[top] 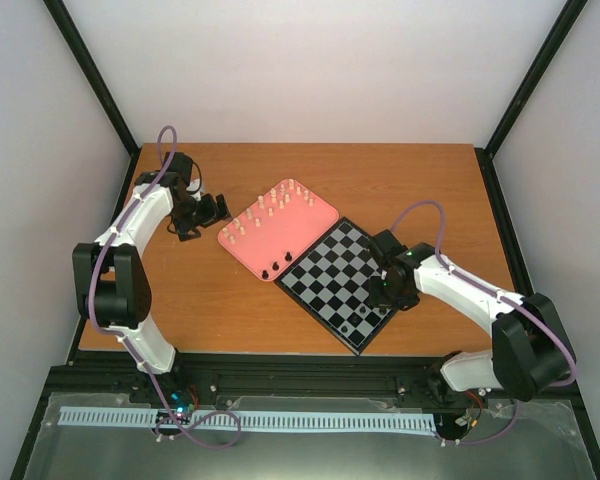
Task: Set up the chess pieces on the board
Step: Place the chess piece on the chessboard.
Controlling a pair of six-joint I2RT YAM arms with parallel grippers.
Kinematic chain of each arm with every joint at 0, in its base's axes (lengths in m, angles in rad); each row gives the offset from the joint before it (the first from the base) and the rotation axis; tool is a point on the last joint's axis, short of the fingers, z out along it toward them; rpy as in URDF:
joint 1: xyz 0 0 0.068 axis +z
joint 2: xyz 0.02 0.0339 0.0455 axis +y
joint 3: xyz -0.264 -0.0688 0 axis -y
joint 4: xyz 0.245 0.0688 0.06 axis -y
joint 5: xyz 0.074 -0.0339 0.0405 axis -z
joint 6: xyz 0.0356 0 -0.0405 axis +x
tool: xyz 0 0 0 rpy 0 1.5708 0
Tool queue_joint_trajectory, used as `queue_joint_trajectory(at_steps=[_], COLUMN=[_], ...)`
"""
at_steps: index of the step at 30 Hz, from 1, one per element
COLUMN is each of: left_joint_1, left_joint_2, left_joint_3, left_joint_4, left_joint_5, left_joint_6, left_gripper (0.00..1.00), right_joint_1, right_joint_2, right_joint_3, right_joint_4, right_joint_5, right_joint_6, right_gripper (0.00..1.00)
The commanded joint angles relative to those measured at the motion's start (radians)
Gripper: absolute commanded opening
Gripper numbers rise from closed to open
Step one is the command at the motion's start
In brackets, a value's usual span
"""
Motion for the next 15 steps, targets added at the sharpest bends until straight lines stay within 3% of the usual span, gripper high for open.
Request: queue_joint_trajectory(at_steps=[1, 15], left_joint_1=[-0.008, -0.007], left_joint_2=[0.009, 0.011], left_joint_3=[0.039, 0.039], left_joint_4=[0.008, 0.009], left_joint_5=[-0.001, -0.002], left_joint_6=[-0.007, -0.008], left_gripper=[1.0, 1.0], right_joint_1=[-0.009, -0.01], right_joint_2=[0.016, 0.053], right_joint_3=[0.009, 0.024], right_joint_4=[0.024, 0.044], right_joint_5=[0.02, 0.012], right_joint_6=[-0.011, -0.023], right_gripper=[0.04, 0.07])
